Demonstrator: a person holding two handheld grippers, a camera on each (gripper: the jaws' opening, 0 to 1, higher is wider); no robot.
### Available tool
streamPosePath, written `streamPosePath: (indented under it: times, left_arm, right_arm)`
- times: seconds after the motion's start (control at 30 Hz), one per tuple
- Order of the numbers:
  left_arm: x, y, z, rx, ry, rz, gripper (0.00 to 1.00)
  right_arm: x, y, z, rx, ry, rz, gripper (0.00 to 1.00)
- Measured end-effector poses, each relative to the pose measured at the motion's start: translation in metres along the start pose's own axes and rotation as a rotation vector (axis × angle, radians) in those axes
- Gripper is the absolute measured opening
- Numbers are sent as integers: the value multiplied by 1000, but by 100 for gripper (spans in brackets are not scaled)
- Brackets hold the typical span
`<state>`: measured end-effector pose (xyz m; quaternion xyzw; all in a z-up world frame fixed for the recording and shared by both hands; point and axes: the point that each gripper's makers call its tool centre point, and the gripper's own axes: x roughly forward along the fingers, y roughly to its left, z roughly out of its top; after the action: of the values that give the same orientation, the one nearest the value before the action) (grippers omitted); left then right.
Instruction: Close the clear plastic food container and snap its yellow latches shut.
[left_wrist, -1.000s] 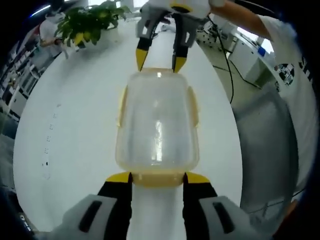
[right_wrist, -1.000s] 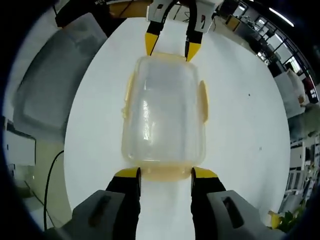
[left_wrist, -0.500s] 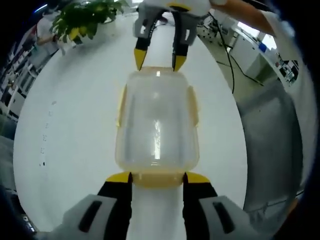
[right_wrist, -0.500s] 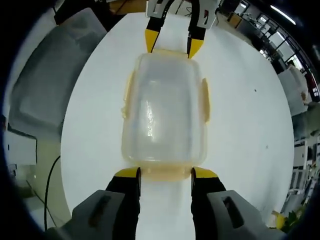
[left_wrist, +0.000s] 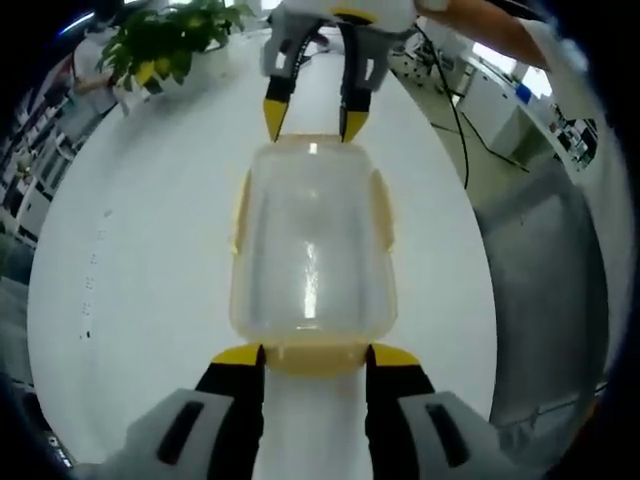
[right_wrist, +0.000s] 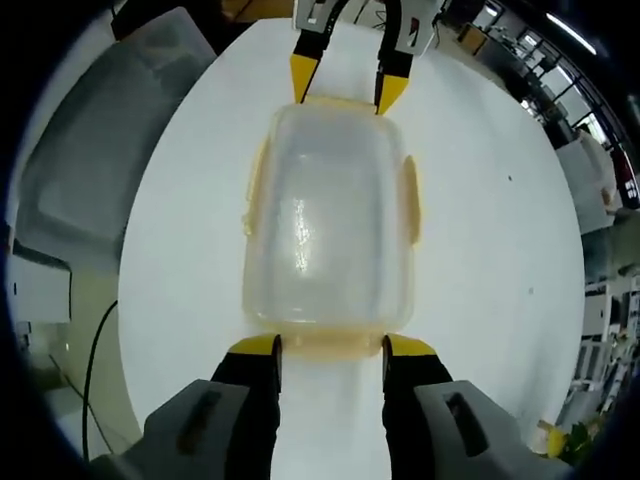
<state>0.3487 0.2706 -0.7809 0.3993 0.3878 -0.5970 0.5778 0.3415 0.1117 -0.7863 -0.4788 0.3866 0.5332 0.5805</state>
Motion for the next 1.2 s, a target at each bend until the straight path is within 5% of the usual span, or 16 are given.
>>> streamPosePath:
  times: [0.7,0.93,1.0,1.2]
  left_arm:
    - [8,1,-4,69,-24,46,35]
    - [8,-2,-20,-12,-41,41,35]
    - [5,-4,-26,-21,-52,50,33]
    - [-19,-7,-20,-360,-246,-2,35]
  right_arm:
    - [12,2,-7,97,-1,21,38]
    - [19,11,-26,198,29,34,41]
    - [18,10,-40,315,65,0,43]
    - [-2,5,-50,561,-25,-41,43]
